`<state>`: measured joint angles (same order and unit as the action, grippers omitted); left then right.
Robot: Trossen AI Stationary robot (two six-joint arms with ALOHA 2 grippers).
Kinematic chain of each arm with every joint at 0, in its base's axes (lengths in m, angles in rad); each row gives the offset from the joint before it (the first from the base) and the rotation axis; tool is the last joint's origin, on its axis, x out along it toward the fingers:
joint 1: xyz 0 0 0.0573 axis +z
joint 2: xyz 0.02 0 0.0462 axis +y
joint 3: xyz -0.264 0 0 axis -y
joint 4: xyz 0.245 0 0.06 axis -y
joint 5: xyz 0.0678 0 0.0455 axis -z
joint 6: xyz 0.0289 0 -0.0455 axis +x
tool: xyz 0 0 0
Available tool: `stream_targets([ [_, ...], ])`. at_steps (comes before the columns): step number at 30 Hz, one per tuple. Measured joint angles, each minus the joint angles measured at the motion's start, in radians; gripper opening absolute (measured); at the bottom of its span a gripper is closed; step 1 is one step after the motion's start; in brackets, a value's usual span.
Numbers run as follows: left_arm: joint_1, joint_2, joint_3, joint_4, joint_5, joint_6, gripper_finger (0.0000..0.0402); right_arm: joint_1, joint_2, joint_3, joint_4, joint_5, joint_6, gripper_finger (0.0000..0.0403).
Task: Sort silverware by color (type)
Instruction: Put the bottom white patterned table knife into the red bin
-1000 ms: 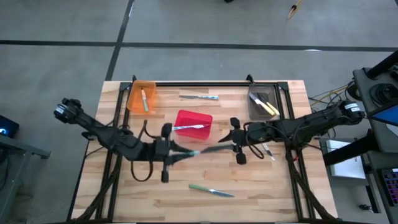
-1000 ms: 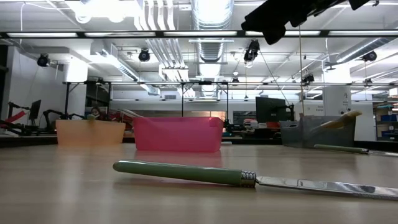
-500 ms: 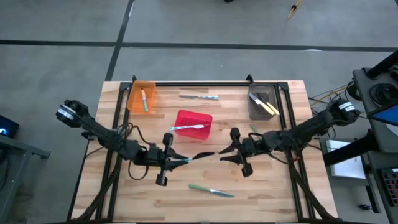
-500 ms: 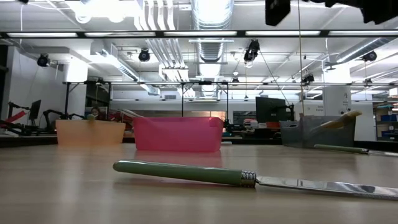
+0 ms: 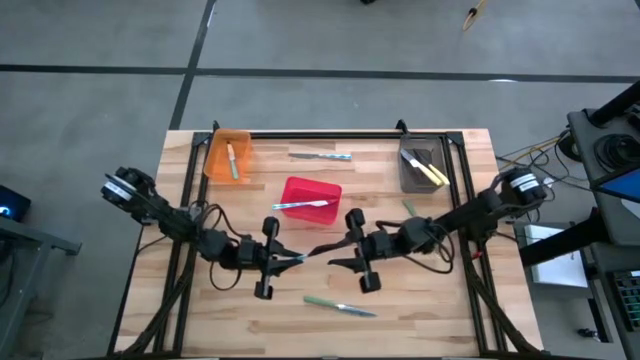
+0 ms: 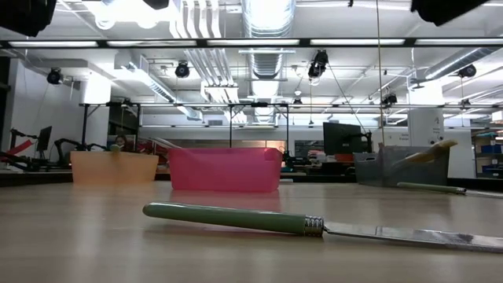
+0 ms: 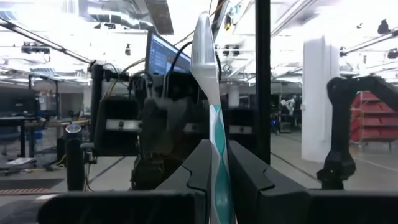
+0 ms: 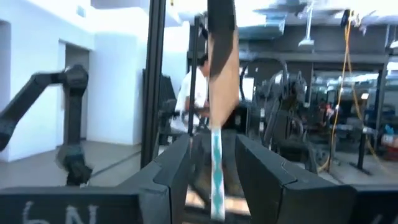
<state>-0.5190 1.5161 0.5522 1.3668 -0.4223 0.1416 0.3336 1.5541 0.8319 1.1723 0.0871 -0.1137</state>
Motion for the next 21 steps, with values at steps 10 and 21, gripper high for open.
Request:
stream_targets([
  [10,0.001,0.002,-0.002,0.003,-0.014,0.007,0.0016,0.000,0.087,0.113,-0.017,0.048,0.007,0.0119],
  [21,0.000,-0.138,-0.007,-0.416,-0.298,-0.134,0.0016,0.002,-0.064,0.102,-0.537,0.203,0.073,0.0119],
])
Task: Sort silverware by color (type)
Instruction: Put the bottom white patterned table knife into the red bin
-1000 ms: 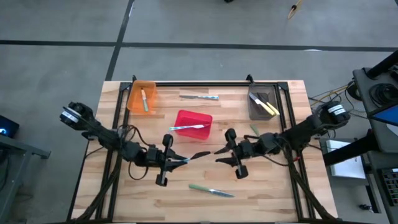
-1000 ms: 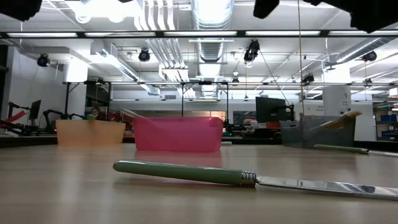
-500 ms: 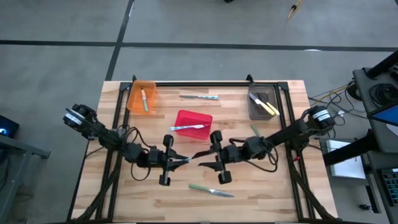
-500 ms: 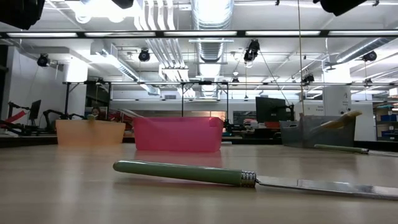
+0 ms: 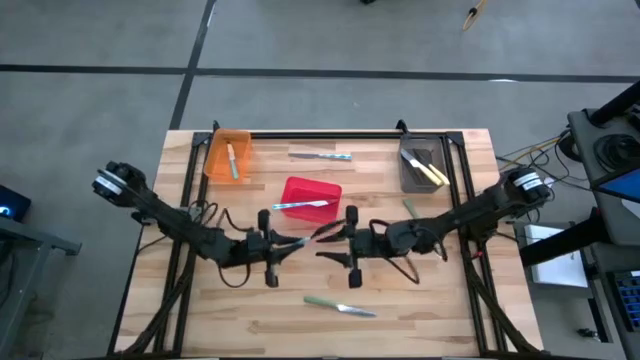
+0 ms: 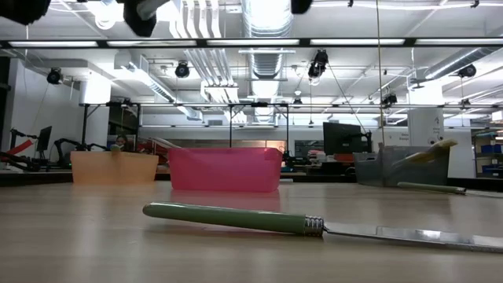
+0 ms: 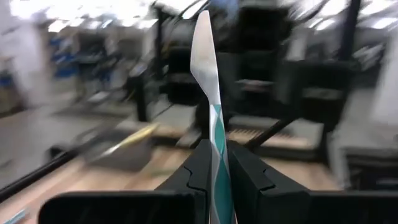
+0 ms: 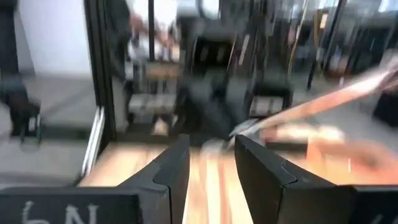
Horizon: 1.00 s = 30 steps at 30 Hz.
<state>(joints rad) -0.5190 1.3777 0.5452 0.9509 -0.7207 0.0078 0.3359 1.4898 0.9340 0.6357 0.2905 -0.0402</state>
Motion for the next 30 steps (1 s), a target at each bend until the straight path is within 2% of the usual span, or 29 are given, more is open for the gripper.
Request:
stream_targets([
  [5,0.006,-0.114,0.030,-0.329,-0.101,-0.105,0.0016,0.000,-0.102,0.001,-0.341,-0.001,0.093,0.0118],
  [10,0.048,-0.189,0.100,-0.634,-0.108,-0.194,0.0016,0.000,-0.196,0.001,-0.686,-0.001,0.152,0.0118],
  [13,0.090,-0.202,0.169,-0.846,-0.104,-0.248,0.0016,0.000,-0.238,-0.001,-0.797,-0.001,0.171,0.0118],
  [17,0.161,-0.191,0.277,-1.122,-0.023,-0.302,0.0016,0.000,-0.263,-0.004,-0.884,-0.001,0.141,0.0118],
  [24,0.302,-0.141,0.459,-1.608,0.194,-0.333,0.0016,0.000,-0.271,-0.005,-0.973,-0.001,0.050,0.0118],
  [30,0.411,-0.054,0.567,-1.799,0.355,-0.255,0.0016,-0.007,-0.277,-0.006,-1.008,0.009,-0.051,0.0118],
])
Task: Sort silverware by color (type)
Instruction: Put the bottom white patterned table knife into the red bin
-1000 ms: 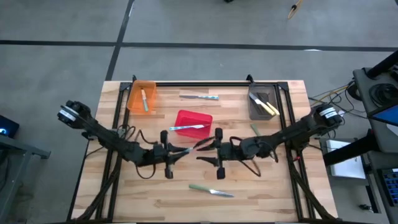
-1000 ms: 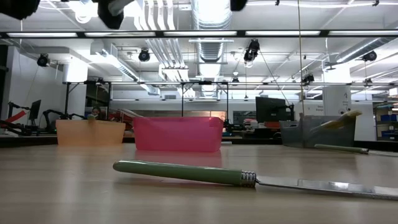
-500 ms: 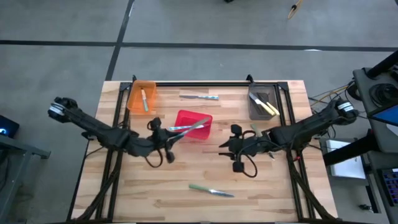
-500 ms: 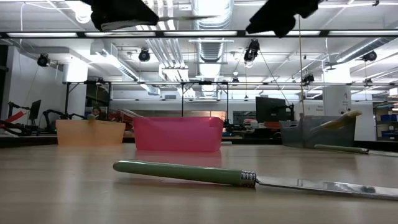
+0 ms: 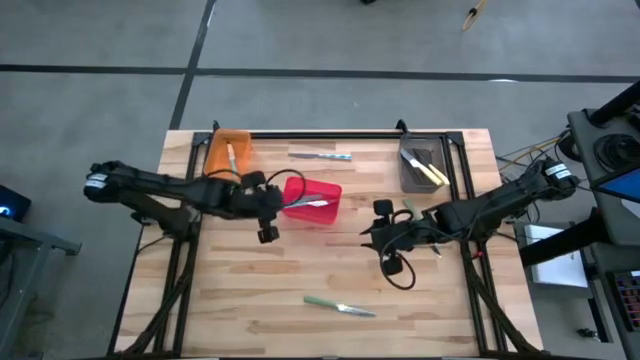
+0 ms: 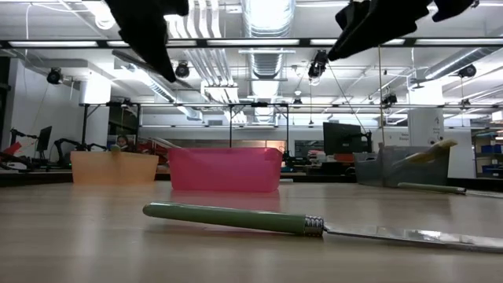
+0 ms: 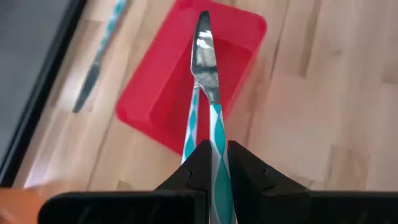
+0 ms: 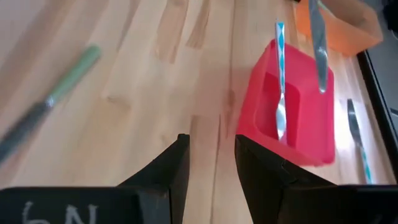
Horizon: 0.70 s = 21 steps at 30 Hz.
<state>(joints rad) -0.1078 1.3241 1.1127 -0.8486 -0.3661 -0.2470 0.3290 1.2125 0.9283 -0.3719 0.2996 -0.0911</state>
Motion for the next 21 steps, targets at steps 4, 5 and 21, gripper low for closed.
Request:
stream_targets([
  [4,0.065,0.058,0.030,-0.028,0.053,0.088,0.0016,-0.005,-0.006,0.000,-0.055,0.016,-0.003,0.0118],
  [5,0.083,0.074,0.038,-0.023,0.061,0.111,0.0016,-0.008,-0.006,0.000,-0.058,0.016,-0.004,0.0118],
  [21,0.222,0.249,0.175,-0.091,0.188,0.314,0.0017,-0.048,-0.009,0.000,-0.082,0.016,-0.023,0.0118],
])
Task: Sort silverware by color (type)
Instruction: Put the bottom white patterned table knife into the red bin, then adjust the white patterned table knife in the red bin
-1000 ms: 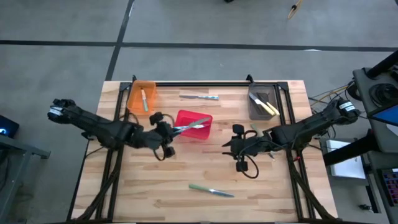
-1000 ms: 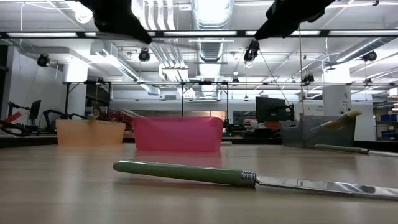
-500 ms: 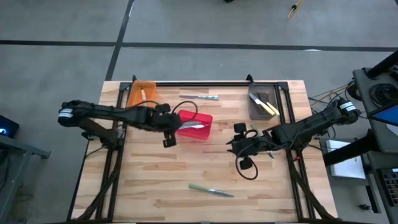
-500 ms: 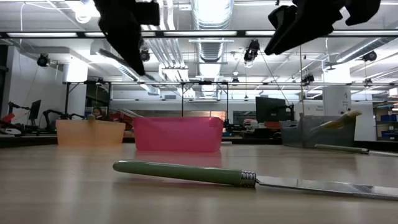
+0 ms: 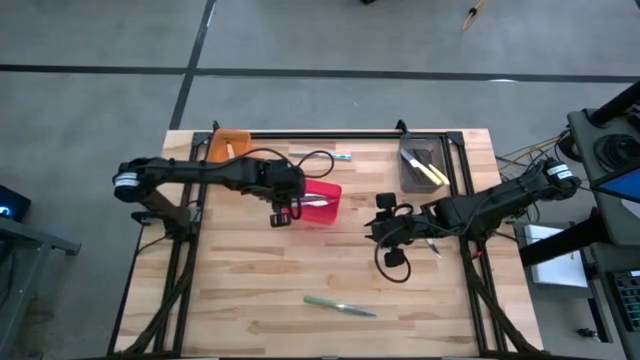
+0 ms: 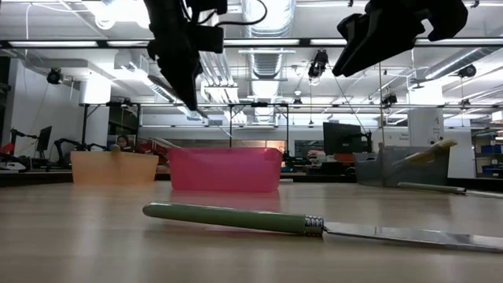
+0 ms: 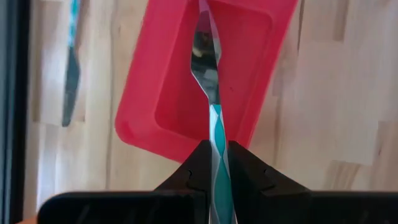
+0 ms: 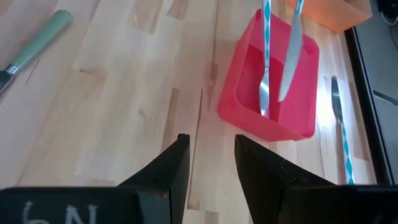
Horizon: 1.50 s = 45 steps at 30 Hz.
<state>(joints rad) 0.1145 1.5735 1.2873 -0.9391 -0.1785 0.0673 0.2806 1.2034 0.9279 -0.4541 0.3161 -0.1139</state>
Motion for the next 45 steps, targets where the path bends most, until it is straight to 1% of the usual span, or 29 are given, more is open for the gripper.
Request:
stream_targets([
  [6,0.031,0.044,0.009,-0.004,0.008,0.057,0.0018,0.000,0.000,0.000,0.002,0.000,-0.002,0.0118],
  [21,0.084,0.119,0.008,0.024,0.007,0.064,0.0019,0.000,0.000,0.000,0.010,0.000,-0.010,0.0118],
  [30,0.087,0.127,0.008,0.080,0.007,0.055,0.0021,0.000,0.000,-0.001,0.014,0.000,-0.014,0.0118],
  [38,0.088,0.127,0.007,0.079,0.007,0.051,0.0042,0.000,0.000,-0.001,0.014,0.000,-0.010,0.0118],
  [45,0.088,0.127,0.007,0.079,0.007,0.051,0.0044,0.000,0.000,-0.001,0.014,-0.001,-0.001,0.0118],
])
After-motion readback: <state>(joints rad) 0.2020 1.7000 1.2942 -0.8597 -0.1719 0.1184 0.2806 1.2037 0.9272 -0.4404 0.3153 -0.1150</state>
